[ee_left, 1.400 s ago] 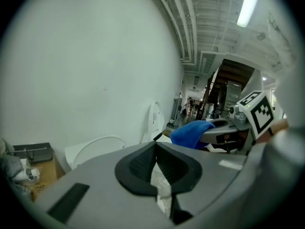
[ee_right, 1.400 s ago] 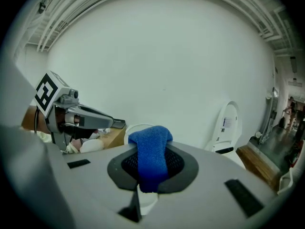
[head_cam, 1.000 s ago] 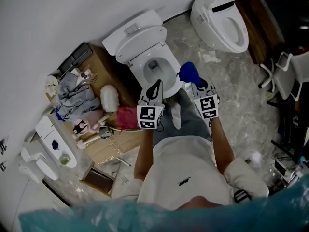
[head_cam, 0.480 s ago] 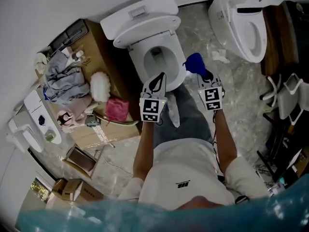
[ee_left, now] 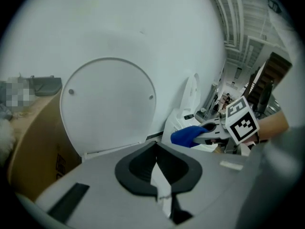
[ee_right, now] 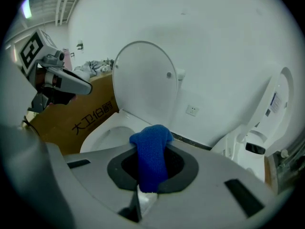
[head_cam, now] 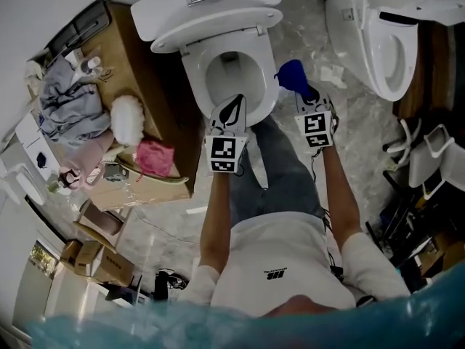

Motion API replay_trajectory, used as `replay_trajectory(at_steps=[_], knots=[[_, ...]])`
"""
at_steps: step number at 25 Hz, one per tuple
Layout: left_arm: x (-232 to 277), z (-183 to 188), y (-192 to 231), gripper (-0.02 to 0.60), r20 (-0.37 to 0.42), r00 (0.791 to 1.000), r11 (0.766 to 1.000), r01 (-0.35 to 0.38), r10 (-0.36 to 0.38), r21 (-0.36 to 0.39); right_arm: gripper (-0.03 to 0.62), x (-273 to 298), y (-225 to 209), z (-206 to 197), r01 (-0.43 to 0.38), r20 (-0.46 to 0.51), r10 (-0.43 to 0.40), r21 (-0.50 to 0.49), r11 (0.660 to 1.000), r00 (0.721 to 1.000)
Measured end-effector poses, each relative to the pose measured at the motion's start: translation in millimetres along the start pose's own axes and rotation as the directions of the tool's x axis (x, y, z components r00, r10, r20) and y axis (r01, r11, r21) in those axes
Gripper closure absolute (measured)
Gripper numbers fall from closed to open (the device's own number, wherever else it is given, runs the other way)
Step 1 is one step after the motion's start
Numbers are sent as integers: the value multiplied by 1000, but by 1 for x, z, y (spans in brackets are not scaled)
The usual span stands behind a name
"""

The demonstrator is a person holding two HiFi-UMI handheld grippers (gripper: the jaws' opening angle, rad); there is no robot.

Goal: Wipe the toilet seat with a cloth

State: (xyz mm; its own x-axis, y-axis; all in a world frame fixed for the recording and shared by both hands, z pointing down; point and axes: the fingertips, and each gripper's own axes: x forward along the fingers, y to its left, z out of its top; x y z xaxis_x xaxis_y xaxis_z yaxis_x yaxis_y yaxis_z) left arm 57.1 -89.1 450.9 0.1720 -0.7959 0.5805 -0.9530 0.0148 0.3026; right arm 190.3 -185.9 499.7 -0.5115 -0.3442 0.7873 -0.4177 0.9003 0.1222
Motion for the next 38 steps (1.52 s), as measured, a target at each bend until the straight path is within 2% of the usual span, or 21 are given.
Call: replay_trajectory(at_steps=[10,16,28,31,38], knots=[[52,-35,9,572,-26,999,998,-28,27,-62,572,67,-6,-44,-64,-98,54,-100,993,994],[76,-56,13,572,-43,998,995,-42,38,-87,572,104,-10,-67,-75,-142,54,-141,987,988],[109,-82,30,572,-50,997,991,-66,60,-120,572,178,-13,-85,-98,-189,51,-253,962,981],[116,-87,37,572,-49,996,989,-73,67,-127,572,190,-7,-85,-116,-187,57,-319,941,981],[134,-100,42,572,-52,996,987,-75,68,-143,572,215,19,-81,-172,-167,101,-492,853,981]])
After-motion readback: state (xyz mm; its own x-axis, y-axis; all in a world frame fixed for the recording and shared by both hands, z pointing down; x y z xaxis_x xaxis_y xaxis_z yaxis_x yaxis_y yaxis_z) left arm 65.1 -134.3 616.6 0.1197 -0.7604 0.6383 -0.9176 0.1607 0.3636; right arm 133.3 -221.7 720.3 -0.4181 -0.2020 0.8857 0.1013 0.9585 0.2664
